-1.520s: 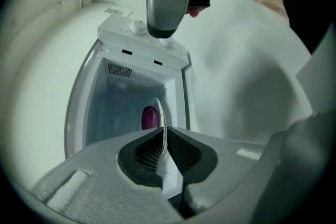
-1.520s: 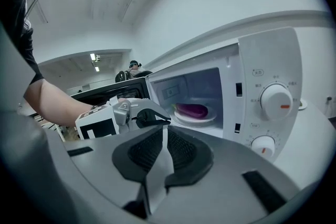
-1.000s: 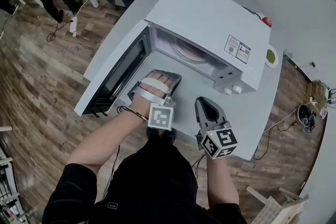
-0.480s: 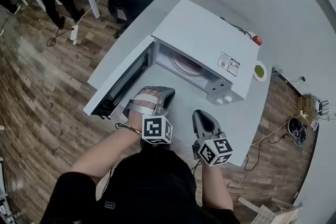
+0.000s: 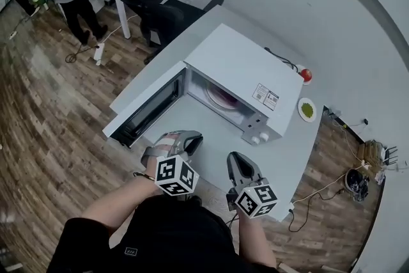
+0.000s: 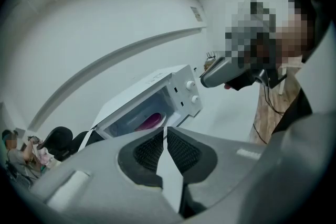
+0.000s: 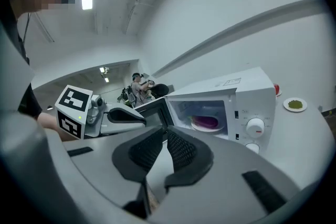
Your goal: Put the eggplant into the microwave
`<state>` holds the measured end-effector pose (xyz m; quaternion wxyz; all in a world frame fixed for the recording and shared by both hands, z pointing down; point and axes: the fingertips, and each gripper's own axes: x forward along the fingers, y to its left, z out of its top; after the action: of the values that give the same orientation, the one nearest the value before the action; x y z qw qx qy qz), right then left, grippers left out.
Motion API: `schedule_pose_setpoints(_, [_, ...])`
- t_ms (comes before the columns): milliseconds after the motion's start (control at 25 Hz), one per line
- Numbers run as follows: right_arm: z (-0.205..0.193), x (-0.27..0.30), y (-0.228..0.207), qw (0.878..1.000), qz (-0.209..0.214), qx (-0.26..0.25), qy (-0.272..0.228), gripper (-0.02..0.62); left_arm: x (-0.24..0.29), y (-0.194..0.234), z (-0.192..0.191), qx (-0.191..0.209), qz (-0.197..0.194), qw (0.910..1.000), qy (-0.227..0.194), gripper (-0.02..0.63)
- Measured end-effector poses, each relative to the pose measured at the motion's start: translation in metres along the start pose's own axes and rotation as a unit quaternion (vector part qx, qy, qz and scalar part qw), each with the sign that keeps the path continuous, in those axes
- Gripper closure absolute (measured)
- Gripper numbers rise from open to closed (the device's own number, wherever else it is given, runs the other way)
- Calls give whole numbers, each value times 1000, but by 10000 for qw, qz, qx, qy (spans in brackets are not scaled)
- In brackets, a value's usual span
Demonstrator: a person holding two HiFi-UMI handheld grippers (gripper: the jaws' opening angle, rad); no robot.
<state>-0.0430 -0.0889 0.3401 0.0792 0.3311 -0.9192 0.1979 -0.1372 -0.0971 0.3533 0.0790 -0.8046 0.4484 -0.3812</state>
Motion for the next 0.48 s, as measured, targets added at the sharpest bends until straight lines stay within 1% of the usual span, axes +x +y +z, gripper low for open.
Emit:
schedule_pose_setpoints(160, [10, -25, -1, 9998, 151, -120, -85, 557, -16, -8, 20, -380, 159, 9991, -89, 580])
schedule_pose_setpoints(240, [13, -38, -2, 9995, 281, -57, -100, 557, -22, -14, 30, -688, 170, 9974, -162, 580])
schedule_pose_setpoints(320, [15, -54, -1, 9991, 421, 17, -104, 557, -27, -23, 39, -1149, 101, 9930, -257, 580])
schedule_pose_setpoints(400, [17, -68, 1, 9985, 539, 22, -120, 558, -32, -30, 46, -1622, 34, 9861, -356, 580])
schedule_pose_setpoints(480, [21, -78, 1, 9980, 612, -9, -150, 558, -37, -35, 52, -1965, 27, 9795, -437, 580])
